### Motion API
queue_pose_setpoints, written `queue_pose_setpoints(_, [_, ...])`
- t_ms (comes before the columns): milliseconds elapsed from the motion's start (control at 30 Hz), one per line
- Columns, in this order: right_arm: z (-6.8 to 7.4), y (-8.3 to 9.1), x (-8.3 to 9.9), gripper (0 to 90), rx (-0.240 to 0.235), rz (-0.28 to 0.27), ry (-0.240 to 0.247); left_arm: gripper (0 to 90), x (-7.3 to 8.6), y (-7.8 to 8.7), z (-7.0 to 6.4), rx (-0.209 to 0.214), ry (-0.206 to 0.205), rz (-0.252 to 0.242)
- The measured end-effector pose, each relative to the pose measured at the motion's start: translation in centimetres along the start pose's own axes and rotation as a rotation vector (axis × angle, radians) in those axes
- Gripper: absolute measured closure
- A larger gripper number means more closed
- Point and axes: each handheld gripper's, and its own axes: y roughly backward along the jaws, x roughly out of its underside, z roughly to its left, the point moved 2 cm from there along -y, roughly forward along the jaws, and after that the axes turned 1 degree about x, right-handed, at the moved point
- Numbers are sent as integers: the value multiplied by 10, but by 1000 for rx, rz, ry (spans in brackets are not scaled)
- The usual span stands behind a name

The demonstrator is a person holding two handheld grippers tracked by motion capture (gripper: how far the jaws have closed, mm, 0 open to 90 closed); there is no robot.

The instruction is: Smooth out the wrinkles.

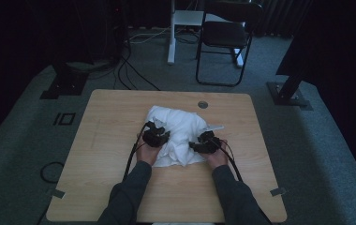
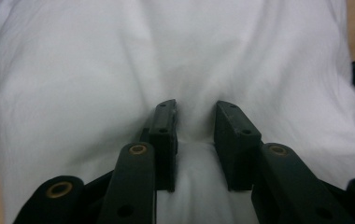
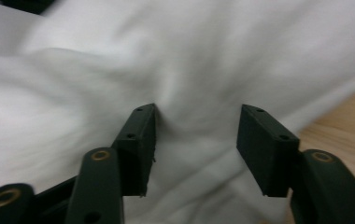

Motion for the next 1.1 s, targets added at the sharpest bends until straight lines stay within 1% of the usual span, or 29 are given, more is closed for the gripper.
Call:
queue_pose_setpoints(33, [0,0,0,492,0,0,0,706,0,0,0,0,0,0])
queue_pose_setpoints(67, [-5,-3,-3,509,12,-3,5,705,0,0,-2,-10,3,-5])
queue_pose_setpoints(100, [-5,-3,-3,509,12,-3,5,705,0,0,-3,-17,11,-6])
queue_pose_setpoints(133, [-8,-6,-7,513,49,8,24,705,-1,0,-5,-25,47,-10])
queue_pose_setpoints(167, [-8,-6,-7,513,49,8,24,704,-1,0,-5,-25,47,-10])
queue_pose_setpoints(200, [-10,-10,-11,514,69,11,30,698,-1,0,-8,-37,61,-13])
queue_pose_setpoints(267, [-11,-11,-12,513,74,11,27,690,-2,0,-12,-38,62,-21])
queue_pose_setpoints(300, [-13,-12,-14,507,79,10,26,671,-2,1,-12,-35,61,-27])
queue_pose_setpoints(333, [-17,-12,-15,491,79,5,22,636,-3,2,-11,-25,73,-33])
queue_pose_setpoints(367, [-17,-12,-15,491,79,5,22,636,-4,4,-10,-9,85,-47])
queue_pose_setpoints(400, [-21,-10,-15,487,97,-1,20,573,-6,9,-9,26,102,-79])
queue_pose_setpoints(433, [-21,-10,-15,487,97,-1,20,554,-6,9,-9,26,102,-79])
queue_pose_setpoints(467, [-26,-5,-15,485,114,-22,7,537,-8,14,-8,41,111,-96])
queue_pose_setpoints(500, [-26,-5,-15,485,114,-22,7,537,-9,19,-8,45,114,-110])
queue_pose_setpoints(533, [-31,6,-15,464,103,-66,-35,515,-13,35,-5,58,116,-156])
queue_pose_setpoints(567, [-31,6,-15,464,103,-66,-35,513,-13,35,-5,58,116,-156])
queue_pose_setpoints(600, [-34,25,-13,441,78,-118,-60,502,-15,49,-1,65,110,-186])
queue_pose_setpoints(633, [-34,25,-13,441,78,-118,-60,502,-15,54,1,65,104,-191])
queue_pose_setpoints(667, [-37,40,-9,425,74,-134,-58,498,-14,72,9,63,90,-201])
queue_pose_setpoints(700, [-37,40,-9,425,74,-134,-58,492,-14,72,9,63,90,-201])
queue_pose_setpoints(733, [-42,58,0,415,85,-152,-67,487,-12,82,15,67,90,-199])
queue_pose_setpoints(767, [-42,58,0,415,85,-152,-67,487,-10,87,18,66,89,-197])
queue_pose_setpoints(800, [-48,73,12,409,82,-160,-90,485,-4,95,23,57,91,-202])
queue_pose_setpoints(867, [-48,73,12,409,82,-160,-90,484,-1,99,26,55,91,-204])
queue_pose_setpoints(900, [-55,89,28,400,95,-165,-106,484,14,110,38,37,108,-202])
queue_pose_setpoints(933, [-57,92,33,396,98,-163,-110,484,14,110,38,37,108,-202])
queue_pose_setpoints(1000, [-59,97,40,395,104,-160,-113,483,25,114,48,26,135,-204])
queue_pose_setpoints(1067, [-60,98,43,395,102,-158,-114,482,25,114,48,26,135,-204])
queue_pose_setpoints(1100, [-60,98,43,390,102,-158,-114,482,30,115,53,11,142,-203])
